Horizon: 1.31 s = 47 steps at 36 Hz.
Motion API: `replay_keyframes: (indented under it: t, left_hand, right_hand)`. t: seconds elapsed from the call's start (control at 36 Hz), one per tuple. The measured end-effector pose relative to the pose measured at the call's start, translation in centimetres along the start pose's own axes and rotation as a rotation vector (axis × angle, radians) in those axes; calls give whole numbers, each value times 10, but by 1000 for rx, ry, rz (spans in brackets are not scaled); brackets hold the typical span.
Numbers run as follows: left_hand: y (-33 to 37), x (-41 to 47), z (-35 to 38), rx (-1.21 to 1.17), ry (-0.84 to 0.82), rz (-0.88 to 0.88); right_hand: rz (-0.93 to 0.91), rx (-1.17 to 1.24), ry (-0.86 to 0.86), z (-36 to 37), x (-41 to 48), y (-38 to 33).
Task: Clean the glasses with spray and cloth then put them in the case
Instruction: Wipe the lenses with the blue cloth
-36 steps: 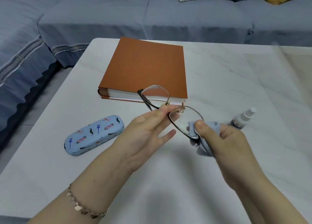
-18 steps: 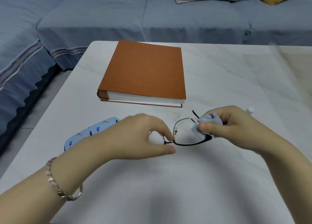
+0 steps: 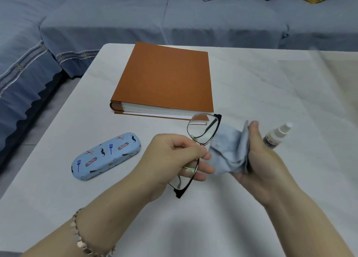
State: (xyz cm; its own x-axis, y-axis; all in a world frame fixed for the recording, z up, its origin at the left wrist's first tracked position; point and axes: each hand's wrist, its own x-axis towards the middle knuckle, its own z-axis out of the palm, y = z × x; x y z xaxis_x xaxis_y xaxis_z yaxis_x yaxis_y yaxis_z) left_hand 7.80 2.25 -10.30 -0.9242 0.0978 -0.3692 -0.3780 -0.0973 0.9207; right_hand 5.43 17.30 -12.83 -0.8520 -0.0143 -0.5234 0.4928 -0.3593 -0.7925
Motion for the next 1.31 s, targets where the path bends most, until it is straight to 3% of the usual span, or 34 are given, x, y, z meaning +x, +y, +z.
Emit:
replay_keyframes:
  t: [0.33,0.69,0.86,1.0,1.31]
  left_hand:
    - [-13,-1,11,47,-80,-10]
    - [-13,-6,15,-44,7,93]
    - [-19,-7,17,-123,47,17]
    - [-22,-4,16,-128,36,-10]
    - [-23,-9,16,-11,-51,30]
  right_hand:
    - [-43,-75,-7,31,0,-3]
    - [-356,-201,138,30,-12,16]
    - [-333,-224,124,31,-17,31]
    - [-241,-164,-9,28,-22,33]
    - [-183,-57,146,20,-4,20]
